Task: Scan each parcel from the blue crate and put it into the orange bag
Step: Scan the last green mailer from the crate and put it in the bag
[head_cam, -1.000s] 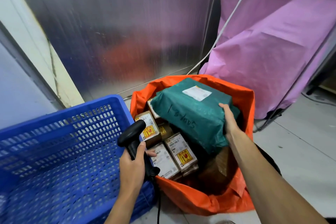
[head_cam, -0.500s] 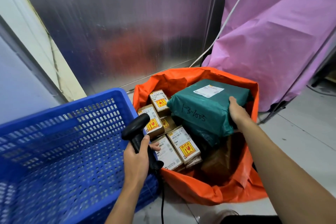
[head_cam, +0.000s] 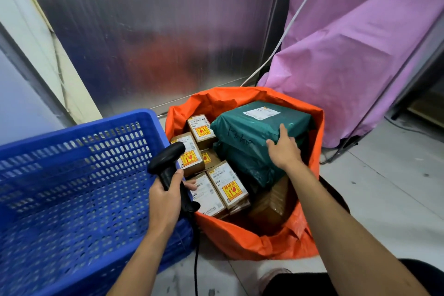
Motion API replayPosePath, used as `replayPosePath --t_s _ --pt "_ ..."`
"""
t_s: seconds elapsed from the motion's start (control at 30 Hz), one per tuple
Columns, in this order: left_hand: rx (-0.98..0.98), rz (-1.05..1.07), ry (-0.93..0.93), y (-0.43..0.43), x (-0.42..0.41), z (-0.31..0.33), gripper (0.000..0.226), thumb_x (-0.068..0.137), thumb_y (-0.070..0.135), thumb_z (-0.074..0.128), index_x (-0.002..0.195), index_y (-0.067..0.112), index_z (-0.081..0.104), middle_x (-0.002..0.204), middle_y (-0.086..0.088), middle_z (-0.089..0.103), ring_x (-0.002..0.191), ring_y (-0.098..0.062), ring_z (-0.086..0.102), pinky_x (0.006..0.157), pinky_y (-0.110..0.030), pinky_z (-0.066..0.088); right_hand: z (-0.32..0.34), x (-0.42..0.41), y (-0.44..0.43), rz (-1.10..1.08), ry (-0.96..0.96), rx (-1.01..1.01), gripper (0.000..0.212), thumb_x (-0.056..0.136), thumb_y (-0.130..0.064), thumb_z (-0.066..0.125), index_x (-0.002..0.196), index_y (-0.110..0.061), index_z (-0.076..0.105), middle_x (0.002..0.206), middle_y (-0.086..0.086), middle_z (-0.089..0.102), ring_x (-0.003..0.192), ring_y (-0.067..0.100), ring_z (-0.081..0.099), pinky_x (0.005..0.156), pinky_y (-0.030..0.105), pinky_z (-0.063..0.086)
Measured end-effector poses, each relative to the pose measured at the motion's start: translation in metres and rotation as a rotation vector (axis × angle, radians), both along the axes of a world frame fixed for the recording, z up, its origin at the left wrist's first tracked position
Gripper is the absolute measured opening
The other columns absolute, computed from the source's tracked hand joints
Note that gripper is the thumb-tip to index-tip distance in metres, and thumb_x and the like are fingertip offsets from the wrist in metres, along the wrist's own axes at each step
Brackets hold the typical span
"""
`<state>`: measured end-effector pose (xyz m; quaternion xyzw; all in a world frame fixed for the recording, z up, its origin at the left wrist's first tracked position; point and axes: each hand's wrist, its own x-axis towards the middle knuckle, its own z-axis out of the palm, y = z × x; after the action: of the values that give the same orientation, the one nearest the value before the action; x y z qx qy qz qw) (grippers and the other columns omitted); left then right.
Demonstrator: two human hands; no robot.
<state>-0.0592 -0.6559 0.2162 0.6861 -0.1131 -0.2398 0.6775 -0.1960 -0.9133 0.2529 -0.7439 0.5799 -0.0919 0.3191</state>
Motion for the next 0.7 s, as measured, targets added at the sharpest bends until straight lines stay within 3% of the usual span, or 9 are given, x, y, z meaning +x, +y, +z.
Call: replayPosePath --t_s 0.13,0.27,0.4,0.5,0.63,0.7 --pt "0.017 0.009 -0.001 0.0 0.001 0.001 0.03 0.106 0.026 0.058 0.103 -0.002 0.069 0.076 -0.014 0.078 0.088 -0.018 0.078 0.104 -0.047 0.051 0.001 -0.003 0.002 0.076 0.073 -0.028 0.076 0.1 -0.025 0.047 0.165 -0.031 0.008 0.152 0.019 0.046 0.135 0.042 0.048 0.108 0.045 0.041" --pt "0.021 0.017 0.034 0.0 0.002 0.004 0.032 0.106 0.025 0.059 0.104 -0.005 0.067 0.076 -0.016 0.077 0.087 -0.022 0.079 0.102 -0.048 0.054 0.02 -0.01 0.0 0.127 0.194 0.026 0.082 0.095 -0.039 0.049 0.164 -0.031 0.006 0.151 0.02 0.046 0.129 0.044 0.052 0.106 0.049 0.048" --pt "0.066 -0.015 0.06 0.0 0.006 0.01 0.028 0.106 0.031 0.058 0.108 0.005 0.067 0.078 -0.014 0.078 0.087 -0.024 0.077 0.095 -0.055 0.057 0.045 -0.01 0.014 0.212 0.4 0.011 0.085 0.099 -0.05 0.052 0.162 -0.008 0.013 0.157 0.022 0.031 0.136 0.043 0.045 0.109 0.048 0.045" --pt "0.084 -0.01 0.109 0.0 0.01 0.02 0.027 0.106 0.03 0.056 0.112 0.005 0.066 0.077 -0.016 0.078 0.079 -0.026 0.073 0.084 -0.043 0.057 0.058 -0.01 0.035 0.356 0.498 -0.054 0.083 0.099 -0.053 0.054 0.158 -0.005 0.022 0.158 0.021 0.029 0.137 0.043 0.046 0.109 0.045 0.042" --pt "0.056 -0.004 0.28 0.0 0.018 0.033 0.026 0.104 0.023 0.059 0.111 -0.002 0.063 0.072 -0.02 0.074 0.056 -0.024 0.068 0.064 -0.033 0.054 0.062 -0.012 0.051 0.469 0.295 -0.005 0.076 0.094 -0.054 0.06 0.152 -0.012 0.038 0.152 0.013 0.045 0.136 0.035 0.05 0.113 0.044 0.041" --pt "0.038 -0.004 0.366 0.002 0.022 0.043 0.023 0.103 0.022 0.061 0.107 0.0 0.063 0.071 -0.018 0.072 0.049 -0.023 0.063 0.06 -0.033 0.052 0.064 -0.013 0.066 0.455 0.139 0.035 0.065 0.096 -0.048 0.06 0.15 -0.015 0.044 0.134 0.005 0.059 0.119 0.027 0.064 0.106 0.045 0.048"
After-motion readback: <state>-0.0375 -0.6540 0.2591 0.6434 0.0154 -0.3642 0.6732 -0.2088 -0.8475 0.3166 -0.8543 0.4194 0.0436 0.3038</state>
